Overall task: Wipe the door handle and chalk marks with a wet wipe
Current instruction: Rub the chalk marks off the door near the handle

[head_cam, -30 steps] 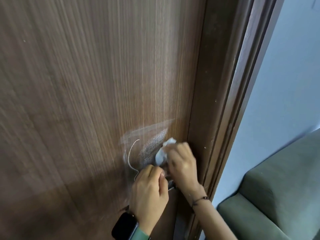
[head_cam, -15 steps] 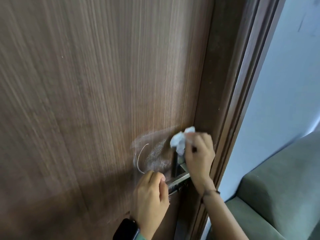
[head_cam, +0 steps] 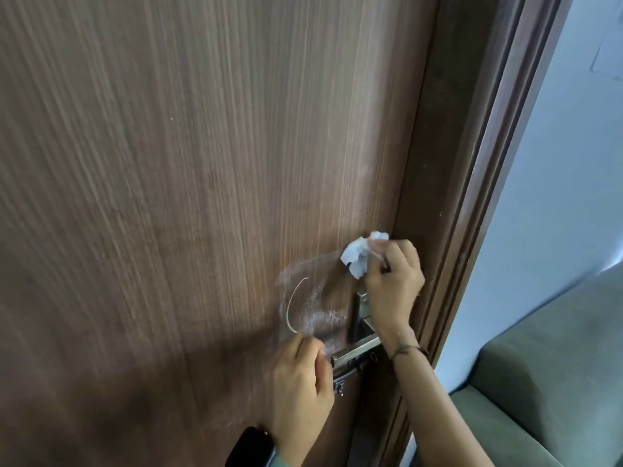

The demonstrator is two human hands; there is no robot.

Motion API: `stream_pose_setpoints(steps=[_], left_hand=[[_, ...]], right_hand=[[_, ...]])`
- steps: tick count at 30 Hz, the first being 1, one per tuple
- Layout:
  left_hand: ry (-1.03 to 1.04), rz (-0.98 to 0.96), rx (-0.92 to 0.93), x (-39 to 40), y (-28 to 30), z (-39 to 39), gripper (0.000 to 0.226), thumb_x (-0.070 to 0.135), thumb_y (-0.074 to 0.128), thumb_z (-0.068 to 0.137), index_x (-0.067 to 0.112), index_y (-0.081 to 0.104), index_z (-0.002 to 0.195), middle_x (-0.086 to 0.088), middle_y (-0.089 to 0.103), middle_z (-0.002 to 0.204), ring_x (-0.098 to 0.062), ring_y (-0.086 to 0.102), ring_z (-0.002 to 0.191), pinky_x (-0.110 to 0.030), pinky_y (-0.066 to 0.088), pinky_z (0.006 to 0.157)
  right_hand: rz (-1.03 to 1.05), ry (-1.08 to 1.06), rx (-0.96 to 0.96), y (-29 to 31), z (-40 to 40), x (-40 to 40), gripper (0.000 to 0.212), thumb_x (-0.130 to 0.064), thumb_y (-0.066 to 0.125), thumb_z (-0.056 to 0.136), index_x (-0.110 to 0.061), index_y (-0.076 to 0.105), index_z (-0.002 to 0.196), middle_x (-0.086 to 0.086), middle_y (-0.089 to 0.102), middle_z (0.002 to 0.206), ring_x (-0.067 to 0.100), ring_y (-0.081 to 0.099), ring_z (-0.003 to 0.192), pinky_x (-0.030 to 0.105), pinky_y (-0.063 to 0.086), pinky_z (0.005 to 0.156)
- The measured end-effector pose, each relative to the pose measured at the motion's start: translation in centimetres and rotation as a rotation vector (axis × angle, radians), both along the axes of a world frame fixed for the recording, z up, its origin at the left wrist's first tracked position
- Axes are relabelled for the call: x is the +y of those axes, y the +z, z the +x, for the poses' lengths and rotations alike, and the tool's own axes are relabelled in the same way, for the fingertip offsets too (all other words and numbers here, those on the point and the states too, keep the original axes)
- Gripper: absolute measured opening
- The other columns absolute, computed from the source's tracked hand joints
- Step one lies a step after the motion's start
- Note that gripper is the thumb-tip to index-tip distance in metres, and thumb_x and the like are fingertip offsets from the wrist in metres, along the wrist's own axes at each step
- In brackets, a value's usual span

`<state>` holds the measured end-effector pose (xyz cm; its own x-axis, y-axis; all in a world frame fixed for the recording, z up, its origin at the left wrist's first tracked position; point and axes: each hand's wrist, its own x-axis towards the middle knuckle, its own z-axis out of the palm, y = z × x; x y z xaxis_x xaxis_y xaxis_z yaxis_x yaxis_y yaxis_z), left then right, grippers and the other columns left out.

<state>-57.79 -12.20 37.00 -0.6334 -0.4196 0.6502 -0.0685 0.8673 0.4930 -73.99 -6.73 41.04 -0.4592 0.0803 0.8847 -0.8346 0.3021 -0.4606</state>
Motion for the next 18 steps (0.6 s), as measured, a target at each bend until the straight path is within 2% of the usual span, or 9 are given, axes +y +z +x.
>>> stream_pose_setpoints(steps=[2, 5, 7, 9, 11, 13, 16, 18], left_hand=[[0.007, 0.009, 0.015, 0.2, -0.2, 0.1, 0.023, 0.021, 0.041, 0.075, 0.014, 0.059, 0.063, 0.002, 0.06, 0.061, -0.015, 0.056, 0.053, -0.026, 0.039, 0.046], [0.01, -0.01, 0.03, 0.3, -0.5, 0.1, 0.023, 0.022, 0.042, 0.075, 0.015, 0.06, 0.063, 0.002, 0.06, 0.06, -0.015, 0.056, 0.053, -0.025, 0.037, 0.054], [0.007, -0.035, 0.029, 0.2, -0.7, 0.1, 0.024, 0.021, 0.042, 0.075, 0.014, 0.061, 0.063, 0.001, 0.061, 0.06, -0.015, 0.057, 0.054, -0.025, 0.037, 0.056], [0.01, -0.019, 0.036, 0.1, -0.8, 0.4, 0.023, 0.02, 0.041, 0.074, 0.014, 0.06, 0.063, 0.001, 0.06, 0.06, -0.012, 0.054, 0.056, -0.026, 0.037, 0.054], [0.017, -0.004, 0.046, 0.1, -0.8, 0.5, 0.023, 0.02, 0.041, 0.074, 0.014, 0.059, 0.063, 0.002, 0.059, 0.06, -0.011, 0.047, 0.063, -0.026, 0.037, 0.053], [0.012, -0.006, 0.051, 0.2, -0.7, 0.5, 0.023, 0.02, 0.04, 0.075, 0.013, 0.058, 0.062, 0.001, 0.059, 0.06, -0.011, 0.045, 0.066, -0.025, 0.036, 0.054], [0.012, -0.008, 0.04, 0.5, -0.4, 0.6, 0.024, 0.021, 0.04, 0.075, 0.013, 0.059, 0.063, 0.0, 0.059, 0.06, -0.01, 0.052, 0.058, -0.024, 0.037, 0.05], [0.015, -0.03, 0.019, 0.6, -0.3, 0.7, 0.023, 0.023, 0.041, 0.075, 0.016, 0.06, 0.063, 0.002, 0.06, 0.06, -0.011, 0.055, 0.054, -0.022, 0.038, 0.052]], right_hand=[[0.039, -0.015, 0.071, -0.4, 1.3, -1.7, 0.011, 0.002, 0.056, 0.08, -0.003, 0.064, 0.075, 0.007, 0.052, 0.071, 0.018, 0.045, 0.068, 0.022, 0.036, 0.061], [0.305, 0.077, 0.21, -5.7, 4.1, -2.4, 0.011, -0.002, 0.057, 0.083, -0.004, 0.065, 0.078, 0.003, 0.056, 0.08, 0.014, 0.041, 0.07, 0.017, 0.036, 0.062], [0.453, 0.133, 0.214, -7.9, 4.5, -0.9, 0.012, -0.008, 0.058, 0.086, -0.005, 0.067, 0.078, 0.004, 0.062, 0.081, 0.014, 0.045, 0.072, 0.026, 0.044, 0.059], [0.382, 0.132, 0.156, -6.9, 3.5, 0.5, 0.018, -0.009, 0.053, 0.086, -0.005, 0.066, 0.074, 0.005, 0.059, 0.073, 0.013, 0.045, 0.07, 0.029, 0.043, 0.058], [0.183, 0.069, 0.083, -3.5, 2.4, 1.0, 0.018, -0.012, 0.051, 0.085, -0.007, 0.063, 0.073, 0.001, 0.051, 0.068, 0.012, 0.043, 0.067, 0.024, 0.037, 0.055], [0.085, 0.034, 0.062, -0.4, 1.9, 0.1, 0.014, -0.011, 0.052, 0.083, -0.006, 0.063, 0.075, 0.001, 0.049, 0.07, 0.016, 0.045, 0.066, 0.021, 0.035, 0.055], [0.215, 0.072, 0.186, -1.1, 3.5, -2.1, 0.01, 0.001, 0.058, 0.08, -0.003, 0.065, 0.076, 0.007, 0.057, 0.073, 0.016, 0.043, 0.07, 0.023, 0.036, 0.058], [0.403, 0.113, 0.275, -4.2, 4.6, -2.1, 0.006, -0.002, 0.062, 0.081, -0.004, 0.067, 0.081, 0.007, 0.062, 0.078, 0.014, 0.043, 0.071, 0.022, 0.038, 0.057]])
